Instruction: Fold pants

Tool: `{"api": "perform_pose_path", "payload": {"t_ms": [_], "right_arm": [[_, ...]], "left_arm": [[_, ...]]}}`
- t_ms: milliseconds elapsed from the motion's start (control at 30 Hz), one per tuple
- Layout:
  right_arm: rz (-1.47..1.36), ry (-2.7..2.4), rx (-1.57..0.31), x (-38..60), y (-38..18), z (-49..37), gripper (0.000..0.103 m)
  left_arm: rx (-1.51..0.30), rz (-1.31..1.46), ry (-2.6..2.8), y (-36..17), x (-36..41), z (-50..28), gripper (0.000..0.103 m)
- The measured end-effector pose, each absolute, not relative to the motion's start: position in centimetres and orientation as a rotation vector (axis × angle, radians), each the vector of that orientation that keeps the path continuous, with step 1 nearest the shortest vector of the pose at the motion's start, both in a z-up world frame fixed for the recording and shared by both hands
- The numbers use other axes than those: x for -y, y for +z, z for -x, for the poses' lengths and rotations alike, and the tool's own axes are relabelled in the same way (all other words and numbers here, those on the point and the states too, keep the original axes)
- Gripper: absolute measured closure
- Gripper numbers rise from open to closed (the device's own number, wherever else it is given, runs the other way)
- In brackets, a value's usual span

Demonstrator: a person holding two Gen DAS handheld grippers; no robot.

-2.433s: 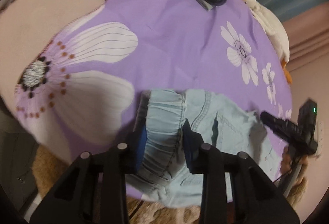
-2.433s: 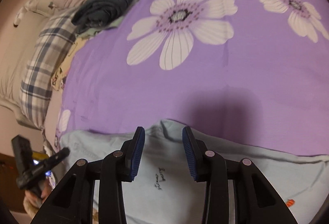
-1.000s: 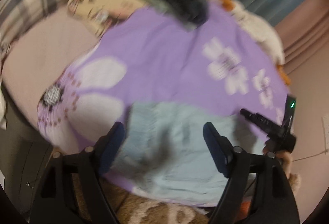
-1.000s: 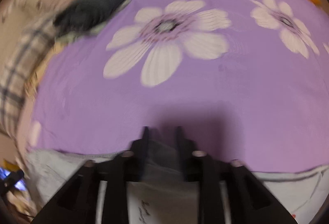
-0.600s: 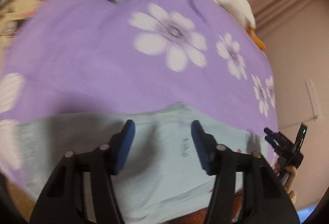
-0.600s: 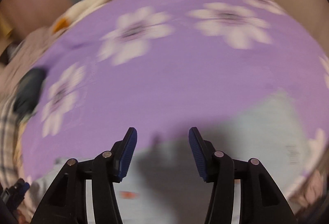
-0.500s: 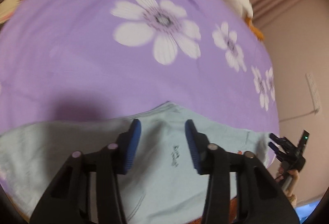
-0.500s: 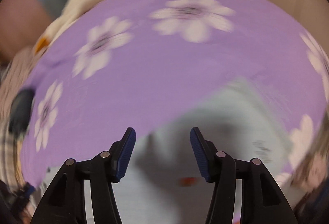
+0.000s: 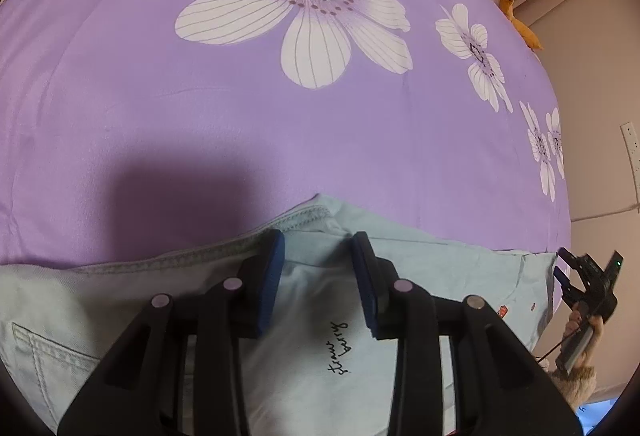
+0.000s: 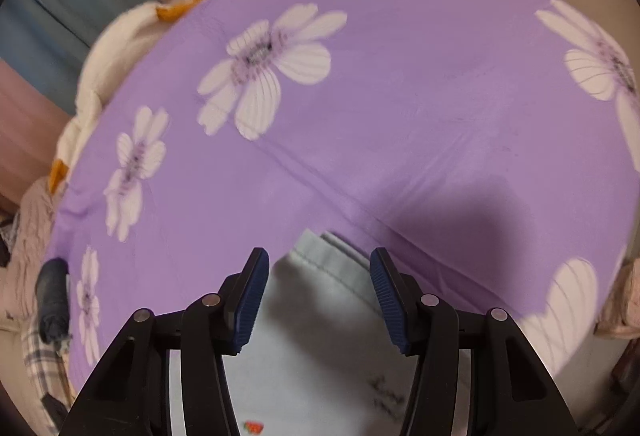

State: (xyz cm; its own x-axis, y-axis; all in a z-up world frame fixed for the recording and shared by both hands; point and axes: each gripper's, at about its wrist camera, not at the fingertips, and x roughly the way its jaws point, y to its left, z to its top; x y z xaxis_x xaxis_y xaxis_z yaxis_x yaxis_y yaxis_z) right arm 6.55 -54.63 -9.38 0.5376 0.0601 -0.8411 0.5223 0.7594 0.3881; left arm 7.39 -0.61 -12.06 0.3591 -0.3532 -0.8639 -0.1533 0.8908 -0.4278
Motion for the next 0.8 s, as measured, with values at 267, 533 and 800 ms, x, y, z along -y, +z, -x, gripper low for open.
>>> {"api": "perform_pose_path", "payload": {"t_ms": [267,533,800], "right_arm": [[-0.639,-0.351,-0.866,54.6,-8.8,-6.1,0.092],[-0.642,-0.367,-0.928,55.2,-12.3,-7.7,0.093],[-0.607,-0.398,-0.841,55.8,-7.9,-1.8,0.050]], "left_arm": [[-1.227,0.482,-0.130,-12.4,1.2,-8.4,0.068],[-1.206,0.462,-0.126,-12.2,1.4,-8.2,0.068],[-1.151,0.488,-0.203,-8.1,0.7,-3.2,0.047]]}}
